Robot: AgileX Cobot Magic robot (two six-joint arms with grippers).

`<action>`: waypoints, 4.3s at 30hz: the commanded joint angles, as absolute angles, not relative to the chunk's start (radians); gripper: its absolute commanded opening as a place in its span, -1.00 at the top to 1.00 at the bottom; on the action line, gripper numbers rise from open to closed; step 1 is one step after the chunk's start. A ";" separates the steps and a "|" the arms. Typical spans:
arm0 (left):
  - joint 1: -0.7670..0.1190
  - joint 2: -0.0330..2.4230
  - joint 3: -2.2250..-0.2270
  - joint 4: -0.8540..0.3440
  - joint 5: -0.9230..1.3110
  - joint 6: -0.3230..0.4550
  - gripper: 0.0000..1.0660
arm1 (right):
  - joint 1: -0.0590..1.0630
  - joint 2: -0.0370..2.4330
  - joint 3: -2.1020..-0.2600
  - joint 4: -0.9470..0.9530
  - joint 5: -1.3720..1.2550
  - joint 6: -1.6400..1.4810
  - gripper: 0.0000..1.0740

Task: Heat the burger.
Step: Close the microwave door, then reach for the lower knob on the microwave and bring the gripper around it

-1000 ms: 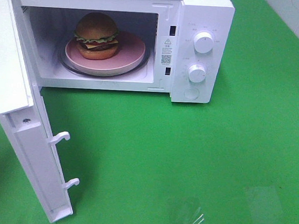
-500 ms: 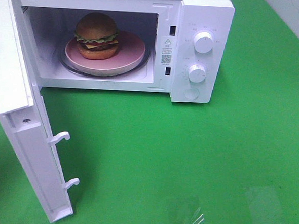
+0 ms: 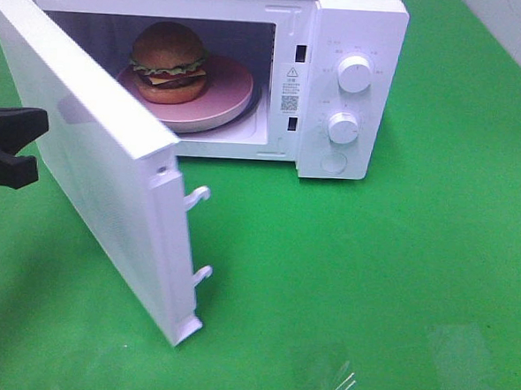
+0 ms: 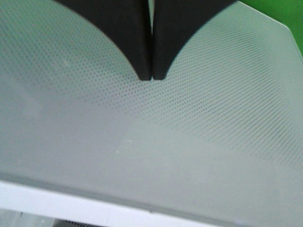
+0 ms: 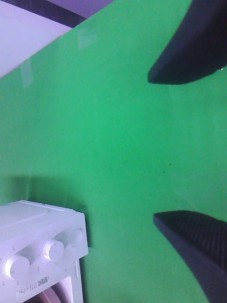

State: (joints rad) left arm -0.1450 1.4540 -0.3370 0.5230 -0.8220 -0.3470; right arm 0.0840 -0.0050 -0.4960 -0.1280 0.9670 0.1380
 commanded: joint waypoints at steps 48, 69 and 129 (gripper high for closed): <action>-0.516 2.006 -1.121 0.195 -0.570 -0.276 1.00 | 0.080 -0.031 -0.495 -0.129 0.959 0.130 -0.33; -0.630 1.845 -1.127 0.179 -0.037 -0.254 0.73 | 0.080 -0.031 -0.495 -0.129 0.959 0.121 -0.33; -0.144 0.920 -0.735 -0.090 1.182 -0.090 -0.83 | 0.080 -0.031 -0.495 -0.130 0.959 0.125 -0.32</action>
